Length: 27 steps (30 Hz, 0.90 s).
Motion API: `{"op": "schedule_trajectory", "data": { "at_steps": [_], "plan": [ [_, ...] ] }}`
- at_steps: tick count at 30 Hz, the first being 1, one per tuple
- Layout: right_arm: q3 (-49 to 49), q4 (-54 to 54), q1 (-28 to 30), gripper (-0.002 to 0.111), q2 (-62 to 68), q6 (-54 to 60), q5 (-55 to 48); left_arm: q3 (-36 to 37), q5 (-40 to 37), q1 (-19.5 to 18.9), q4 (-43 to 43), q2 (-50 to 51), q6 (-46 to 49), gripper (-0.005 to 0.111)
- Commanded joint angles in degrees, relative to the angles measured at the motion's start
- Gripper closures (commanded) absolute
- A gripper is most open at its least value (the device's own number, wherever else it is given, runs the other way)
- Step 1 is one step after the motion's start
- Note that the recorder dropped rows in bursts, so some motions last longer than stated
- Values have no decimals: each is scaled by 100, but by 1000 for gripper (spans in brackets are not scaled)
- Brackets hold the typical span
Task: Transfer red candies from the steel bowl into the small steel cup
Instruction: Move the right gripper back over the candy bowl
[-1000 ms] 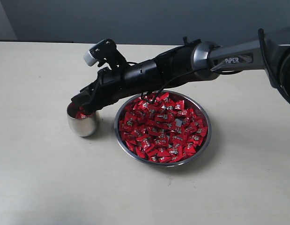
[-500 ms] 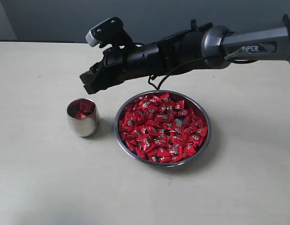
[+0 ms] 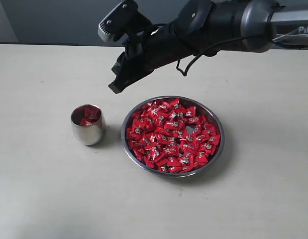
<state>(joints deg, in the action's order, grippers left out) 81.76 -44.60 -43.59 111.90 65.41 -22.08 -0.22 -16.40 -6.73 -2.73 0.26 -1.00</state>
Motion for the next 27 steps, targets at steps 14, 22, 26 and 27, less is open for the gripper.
{"op": "schedule_trajectory", "data": {
  "at_steps": [14, 22, 26, 27],
  "plan": [
    [31, 1770, 2563, 106, -437, -1488, -3328, 22, 11, -3, 16, -26, -11, 106],
    [19, 1887, 2329, 106, -128, -1488, -3455, 22, 11, -3, 16, -26, -11, 106],
    [19, 1997, 1933, 106, 111, -1488, -3370, 22, 11, -3, 16, -26, -11, 106],
    [19, 2113, 1831, 106, 163, -1488, -3313, 22, 11, -3, 16, -26, -11, 106]
  ]
}}
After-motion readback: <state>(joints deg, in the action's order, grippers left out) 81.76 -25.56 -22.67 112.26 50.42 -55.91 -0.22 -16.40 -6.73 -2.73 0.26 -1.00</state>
